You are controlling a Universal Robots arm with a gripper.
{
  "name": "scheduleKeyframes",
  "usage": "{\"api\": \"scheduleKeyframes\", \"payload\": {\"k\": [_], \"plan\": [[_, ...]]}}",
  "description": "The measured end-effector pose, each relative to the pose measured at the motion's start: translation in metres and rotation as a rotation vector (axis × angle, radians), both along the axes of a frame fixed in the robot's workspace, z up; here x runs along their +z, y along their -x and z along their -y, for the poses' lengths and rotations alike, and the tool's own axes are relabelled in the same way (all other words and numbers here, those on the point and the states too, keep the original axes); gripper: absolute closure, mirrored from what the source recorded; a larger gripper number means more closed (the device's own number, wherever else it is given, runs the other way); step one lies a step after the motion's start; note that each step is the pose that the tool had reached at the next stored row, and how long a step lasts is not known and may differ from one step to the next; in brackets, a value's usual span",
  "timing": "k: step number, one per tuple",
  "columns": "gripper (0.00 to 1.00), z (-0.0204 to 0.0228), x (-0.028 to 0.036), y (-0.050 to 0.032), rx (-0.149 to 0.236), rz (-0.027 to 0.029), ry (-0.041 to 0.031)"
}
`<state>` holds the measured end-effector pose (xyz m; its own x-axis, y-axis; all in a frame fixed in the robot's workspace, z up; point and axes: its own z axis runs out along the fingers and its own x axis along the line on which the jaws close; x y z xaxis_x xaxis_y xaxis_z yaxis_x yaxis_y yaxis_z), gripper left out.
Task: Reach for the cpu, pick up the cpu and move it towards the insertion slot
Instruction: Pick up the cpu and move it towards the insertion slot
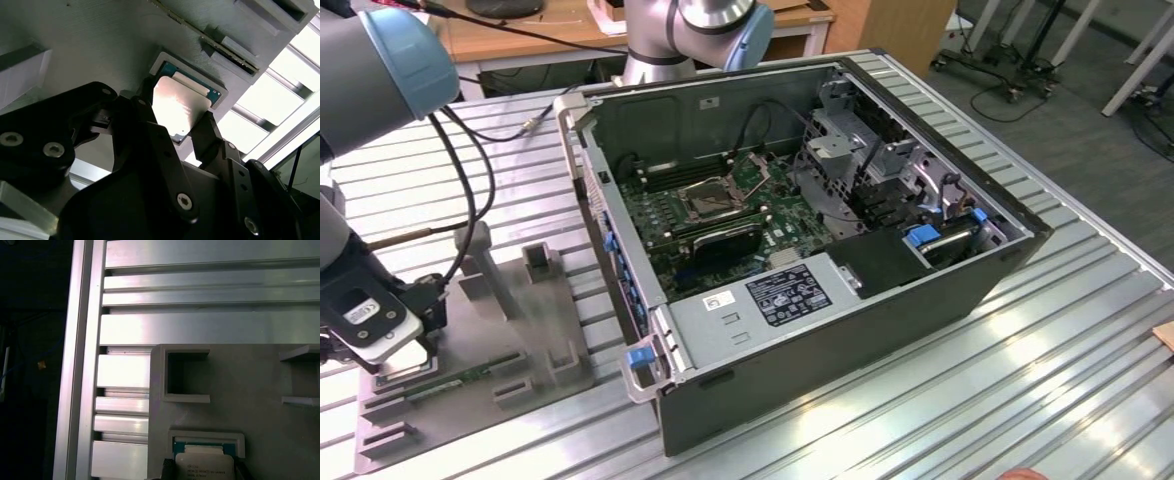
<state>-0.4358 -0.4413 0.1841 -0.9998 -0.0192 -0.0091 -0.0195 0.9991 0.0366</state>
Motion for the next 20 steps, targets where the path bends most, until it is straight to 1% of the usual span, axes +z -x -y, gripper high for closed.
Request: {"api": "scheduleKeyframes", "payload": {"k": [4, 6, 14, 20], "plan": [[0.46, 0.0000, 0.0003, 0.0000, 0.000, 0.0003, -0.0002], [0.46, 0.0000, 0.0032, 0.0000, 0.000, 0.0004, -0.0002], [0.46, -0.0001, 0.0220, 0.0000, 0.000, 0.0002, -0.0001], [0.46, 0.0000, 0.0390, 0.0000, 0.000, 0.0000, 0.0000]]}}
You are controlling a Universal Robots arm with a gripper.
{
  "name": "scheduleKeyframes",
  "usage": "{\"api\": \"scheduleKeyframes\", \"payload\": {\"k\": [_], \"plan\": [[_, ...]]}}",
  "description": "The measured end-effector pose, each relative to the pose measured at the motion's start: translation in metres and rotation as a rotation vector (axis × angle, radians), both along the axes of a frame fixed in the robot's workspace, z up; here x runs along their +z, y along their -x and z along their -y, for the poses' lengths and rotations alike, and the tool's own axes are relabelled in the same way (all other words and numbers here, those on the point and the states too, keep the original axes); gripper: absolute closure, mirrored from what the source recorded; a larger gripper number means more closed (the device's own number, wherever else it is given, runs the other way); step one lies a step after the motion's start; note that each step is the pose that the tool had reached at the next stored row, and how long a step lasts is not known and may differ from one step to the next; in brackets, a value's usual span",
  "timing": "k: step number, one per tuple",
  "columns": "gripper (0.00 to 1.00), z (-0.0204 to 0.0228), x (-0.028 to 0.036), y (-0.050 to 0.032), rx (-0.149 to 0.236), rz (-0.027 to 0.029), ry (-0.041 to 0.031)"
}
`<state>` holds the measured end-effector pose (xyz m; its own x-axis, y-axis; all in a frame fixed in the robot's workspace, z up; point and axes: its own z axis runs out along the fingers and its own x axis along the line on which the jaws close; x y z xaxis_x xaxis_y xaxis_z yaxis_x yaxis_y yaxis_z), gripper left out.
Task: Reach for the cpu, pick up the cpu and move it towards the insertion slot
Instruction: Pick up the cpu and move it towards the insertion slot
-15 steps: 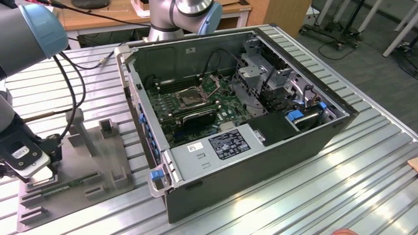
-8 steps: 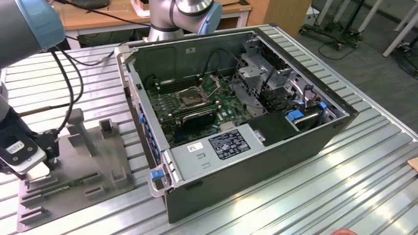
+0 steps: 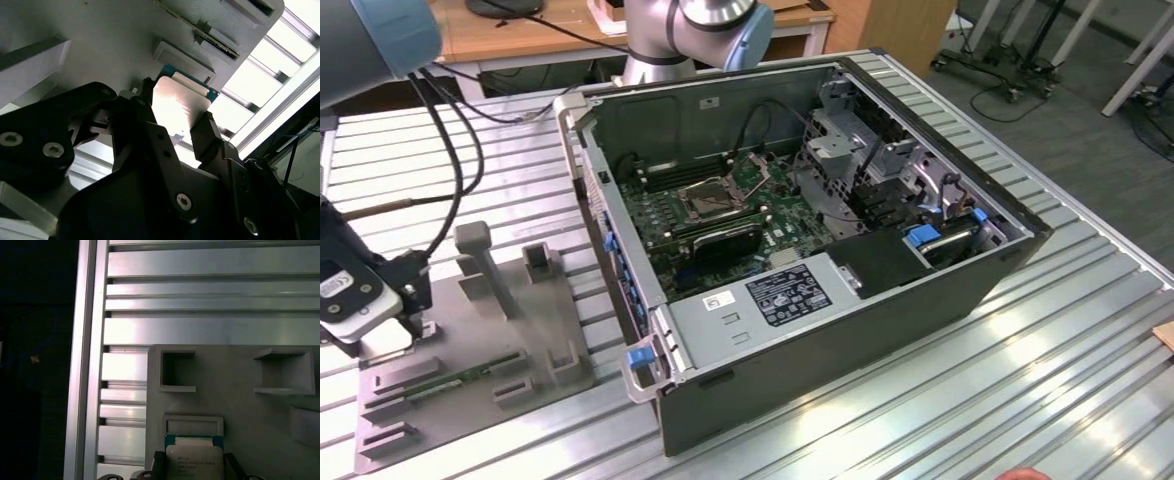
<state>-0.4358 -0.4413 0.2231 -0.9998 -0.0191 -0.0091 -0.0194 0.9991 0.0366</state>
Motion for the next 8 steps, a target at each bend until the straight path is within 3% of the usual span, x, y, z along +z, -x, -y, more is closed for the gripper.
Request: {"api": "scheduleKeyframes", "payload": {"k": [8], "plan": [[0.46, 0.0000, 0.0202, 0.0000, 0.000, 0.0003, -0.0001]]}}
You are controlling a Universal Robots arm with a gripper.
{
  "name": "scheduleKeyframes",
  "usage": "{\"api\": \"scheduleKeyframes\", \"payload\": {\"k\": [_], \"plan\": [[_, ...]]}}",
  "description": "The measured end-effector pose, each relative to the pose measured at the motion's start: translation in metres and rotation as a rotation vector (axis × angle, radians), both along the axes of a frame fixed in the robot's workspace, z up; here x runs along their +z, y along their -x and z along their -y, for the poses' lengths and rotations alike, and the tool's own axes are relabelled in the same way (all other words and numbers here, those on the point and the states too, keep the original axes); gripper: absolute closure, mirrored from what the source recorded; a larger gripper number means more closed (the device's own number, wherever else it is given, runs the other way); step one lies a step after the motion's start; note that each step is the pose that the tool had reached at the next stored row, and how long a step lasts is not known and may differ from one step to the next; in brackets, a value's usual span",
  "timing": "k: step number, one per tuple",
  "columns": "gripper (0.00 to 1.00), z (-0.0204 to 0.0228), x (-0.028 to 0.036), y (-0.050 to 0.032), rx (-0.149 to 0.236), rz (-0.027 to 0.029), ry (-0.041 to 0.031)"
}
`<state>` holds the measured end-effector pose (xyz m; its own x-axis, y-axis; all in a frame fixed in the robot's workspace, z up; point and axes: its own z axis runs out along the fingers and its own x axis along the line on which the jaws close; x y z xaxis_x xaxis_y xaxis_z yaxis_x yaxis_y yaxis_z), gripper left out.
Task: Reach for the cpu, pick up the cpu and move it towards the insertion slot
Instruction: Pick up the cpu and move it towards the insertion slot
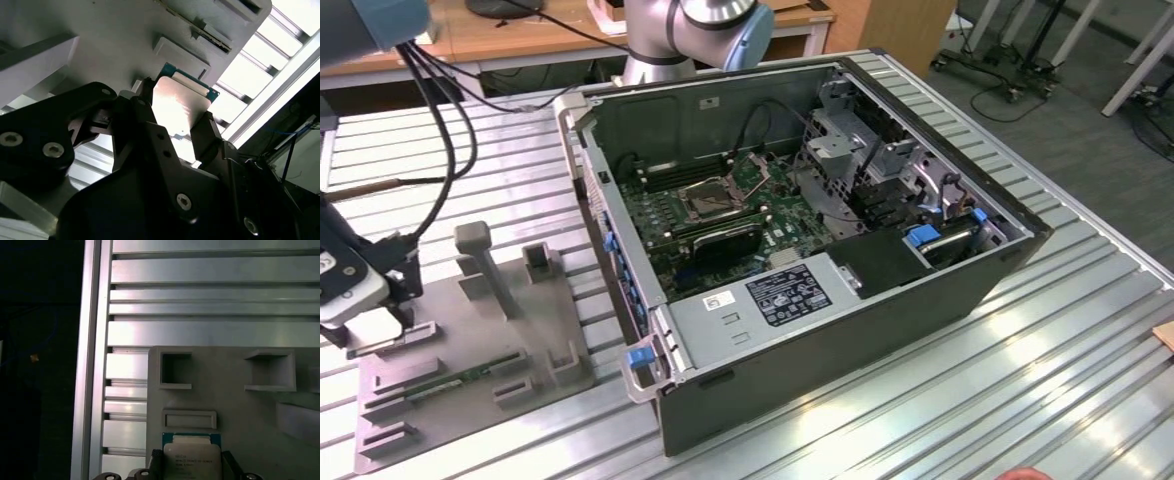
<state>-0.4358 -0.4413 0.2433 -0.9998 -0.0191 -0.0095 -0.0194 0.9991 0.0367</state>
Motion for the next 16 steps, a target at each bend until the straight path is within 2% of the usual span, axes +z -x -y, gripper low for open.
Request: {"api": "scheduleKeyframes", "payload": {"k": [4, 6, 16], "plan": [[0.46, 0.0000, 0.0104, 0.0000, 0.000, -0.0001, 0.0000], [0.46, 0.0000, 0.0133, 0.0000, 0.000, -0.0001, 0.0001], [0.46, 0.0000, 0.0154, 0.0000, 0.000, -0.0001, 0.0000]]}}
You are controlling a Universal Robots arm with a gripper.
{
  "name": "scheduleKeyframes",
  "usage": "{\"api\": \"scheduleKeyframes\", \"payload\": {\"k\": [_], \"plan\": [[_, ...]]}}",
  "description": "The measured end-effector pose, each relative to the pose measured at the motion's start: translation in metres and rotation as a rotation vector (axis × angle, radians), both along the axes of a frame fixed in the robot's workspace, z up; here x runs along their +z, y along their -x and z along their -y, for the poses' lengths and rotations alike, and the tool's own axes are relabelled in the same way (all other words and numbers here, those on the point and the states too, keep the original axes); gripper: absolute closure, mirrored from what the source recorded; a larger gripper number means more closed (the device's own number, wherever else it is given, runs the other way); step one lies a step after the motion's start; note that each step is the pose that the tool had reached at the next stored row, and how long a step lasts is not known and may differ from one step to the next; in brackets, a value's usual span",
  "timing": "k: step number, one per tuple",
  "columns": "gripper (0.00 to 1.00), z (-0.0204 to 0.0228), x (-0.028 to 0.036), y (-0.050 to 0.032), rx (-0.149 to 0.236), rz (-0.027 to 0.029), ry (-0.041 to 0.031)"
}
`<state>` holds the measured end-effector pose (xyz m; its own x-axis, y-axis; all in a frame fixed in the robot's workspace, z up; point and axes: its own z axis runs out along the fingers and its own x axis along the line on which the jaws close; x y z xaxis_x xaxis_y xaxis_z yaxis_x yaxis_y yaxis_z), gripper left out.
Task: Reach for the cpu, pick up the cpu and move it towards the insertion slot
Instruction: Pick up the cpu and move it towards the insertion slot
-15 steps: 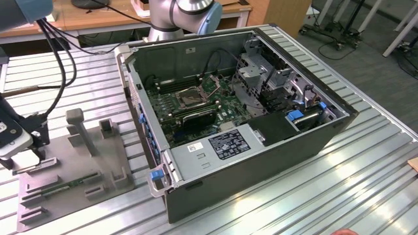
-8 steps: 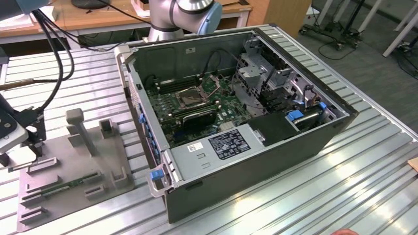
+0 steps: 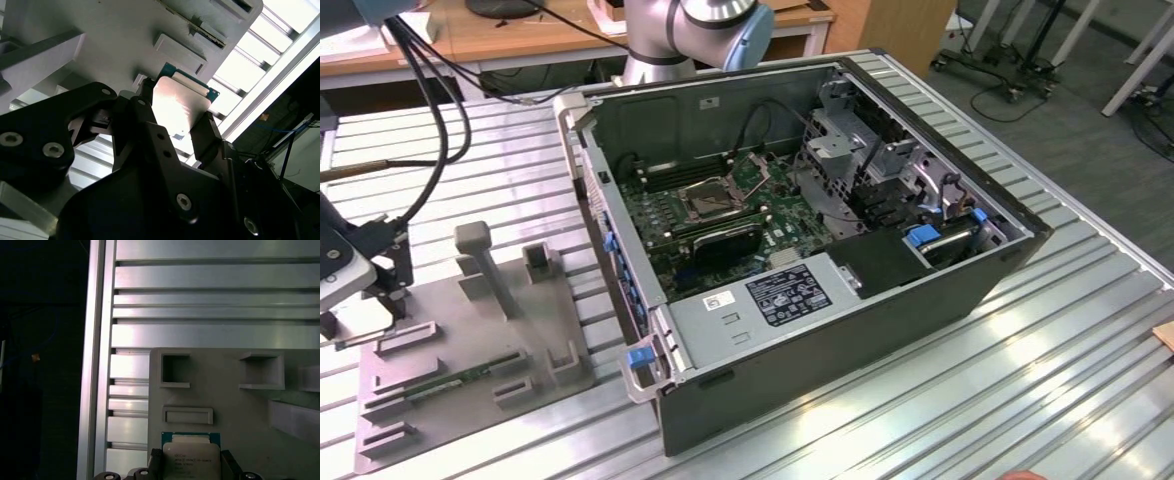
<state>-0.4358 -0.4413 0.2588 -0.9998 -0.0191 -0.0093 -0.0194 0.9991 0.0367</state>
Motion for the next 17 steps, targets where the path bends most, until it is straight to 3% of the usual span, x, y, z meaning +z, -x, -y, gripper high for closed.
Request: {"api": "scheduleKeyframes", "payload": {"k": [17], "plan": [[0.46, 0.0000, 0.0032, 0.0000, 0.000, 0.0000, 0.0000]]}}
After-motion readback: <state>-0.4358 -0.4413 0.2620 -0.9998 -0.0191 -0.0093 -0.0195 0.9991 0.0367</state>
